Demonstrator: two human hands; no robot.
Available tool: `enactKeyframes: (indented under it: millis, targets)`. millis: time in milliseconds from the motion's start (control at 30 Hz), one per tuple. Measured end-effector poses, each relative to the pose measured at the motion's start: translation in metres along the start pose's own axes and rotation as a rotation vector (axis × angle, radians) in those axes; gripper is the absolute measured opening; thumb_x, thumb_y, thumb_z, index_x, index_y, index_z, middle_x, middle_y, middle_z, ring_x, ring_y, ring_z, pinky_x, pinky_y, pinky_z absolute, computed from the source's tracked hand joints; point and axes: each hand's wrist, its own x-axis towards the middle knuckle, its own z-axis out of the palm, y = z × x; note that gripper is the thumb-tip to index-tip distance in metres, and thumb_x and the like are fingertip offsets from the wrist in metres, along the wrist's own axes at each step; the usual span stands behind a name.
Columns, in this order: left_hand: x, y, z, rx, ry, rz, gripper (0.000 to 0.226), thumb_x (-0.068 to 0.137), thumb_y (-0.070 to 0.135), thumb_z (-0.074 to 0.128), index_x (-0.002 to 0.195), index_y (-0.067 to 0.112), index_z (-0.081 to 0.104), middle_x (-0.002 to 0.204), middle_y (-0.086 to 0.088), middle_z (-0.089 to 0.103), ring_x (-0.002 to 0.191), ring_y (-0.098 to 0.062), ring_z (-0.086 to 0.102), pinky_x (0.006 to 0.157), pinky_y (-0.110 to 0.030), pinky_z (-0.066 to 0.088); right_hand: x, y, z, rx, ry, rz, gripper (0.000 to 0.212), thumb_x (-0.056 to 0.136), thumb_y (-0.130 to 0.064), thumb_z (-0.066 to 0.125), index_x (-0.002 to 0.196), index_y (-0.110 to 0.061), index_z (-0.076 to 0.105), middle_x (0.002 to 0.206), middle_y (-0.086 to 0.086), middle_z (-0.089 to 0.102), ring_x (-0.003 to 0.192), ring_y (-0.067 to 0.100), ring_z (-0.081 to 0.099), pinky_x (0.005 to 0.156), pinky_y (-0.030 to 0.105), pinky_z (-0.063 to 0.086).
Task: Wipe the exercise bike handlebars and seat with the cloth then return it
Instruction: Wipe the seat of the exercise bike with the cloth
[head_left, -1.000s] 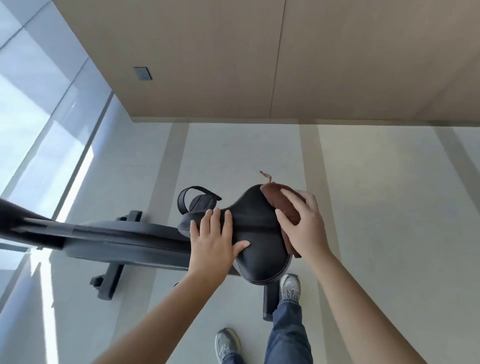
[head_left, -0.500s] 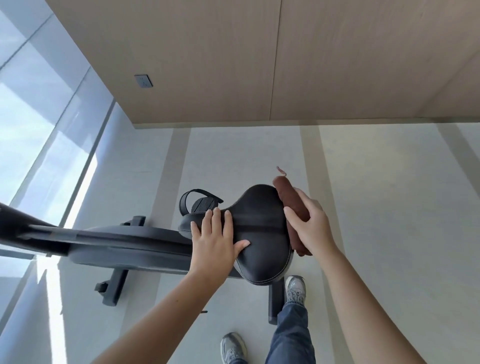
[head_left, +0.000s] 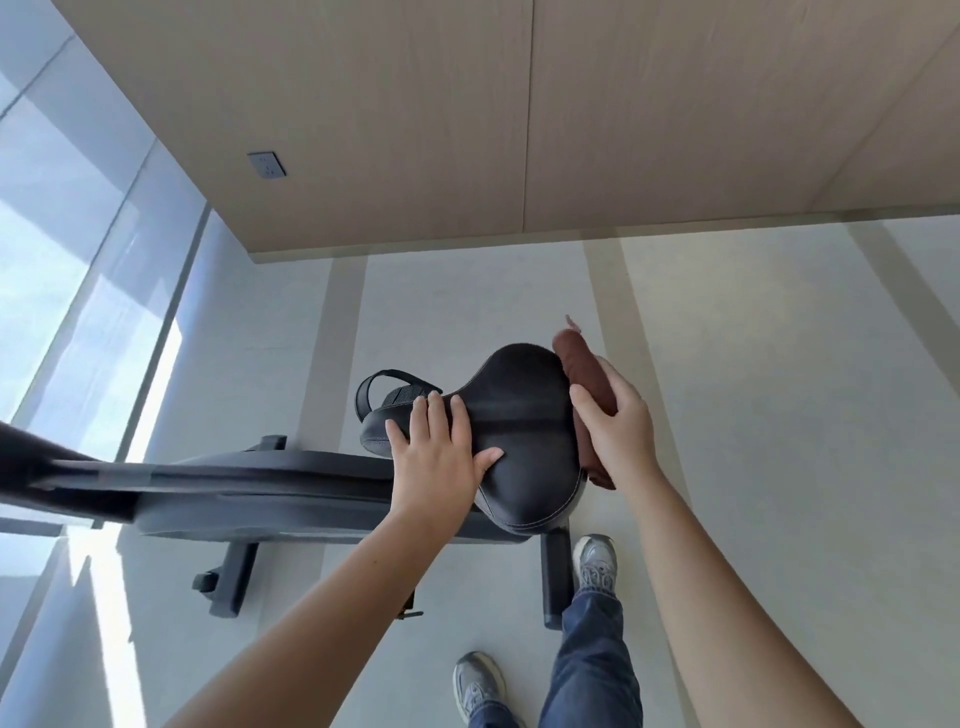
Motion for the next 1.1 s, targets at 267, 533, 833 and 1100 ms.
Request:
enactKeyframes:
  millis: [267,533,833,1100]
  targets:
    - [-0.001,-0.001,0.006,-0.003,-0.056,-0.004,0.077,0.089,0.059,0.010,0.140,0.004,0.026,0.141,-0.020,0.035,0.128,-0.034,0.032,0.100,-0.053,0.030,-0.091,-0.005,0.042,-0.053,0.480,0.111,0.045,0.084,-0.018,0.062,0.127,-0.022,0.051,0.109,0.001,0.045,0.095,0.008,0.052,0.086,0.018,0.040]
    - [-0.001,-0.006,0.009,-0.042,-0.032,0.025,0.074,0.090,0.060,0.015,0.140,0.007,0.022,0.142,-0.016,0.032,0.125,-0.033,0.030,0.100,-0.049,0.028,-0.043,-0.015,0.013,-0.112,0.257,0.139,0.034,0.085,-0.024,0.055,0.119,-0.026,0.057,0.100,0.008,0.060,0.090,0.015,0.057,0.082,0.026,0.045]
    - [-0.001,-0.012,0.010,-0.103,-0.025,0.039,0.076,0.088,0.063,0.021,0.139,0.007,0.028,0.140,-0.016,0.036,0.125,-0.032,0.032,0.099,-0.048,0.028,-0.088,-0.018,0.028,-0.377,0.366,-0.104,0.043,0.075,-0.008,0.067,0.117,-0.015,0.060,0.101,0.015,0.050,0.092,0.031,0.052,0.078,0.031,0.044]
    - [-0.003,-0.023,0.011,-0.187,0.009,0.070,0.079,0.084,0.067,0.035,0.140,0.012,0.033,0.141,-0.011,0.039,0.124,-0.028,0.036,0.102,-0.043,0.029,-0.038,-0.051,0.039,-0.865,0.061,-0.210,0.042,0.082,-0.020,0.059,0.123,-0.023,0.053,0.115,0.015,0.046,0.100,0.034,0.042,0.070,0.039,0.044]
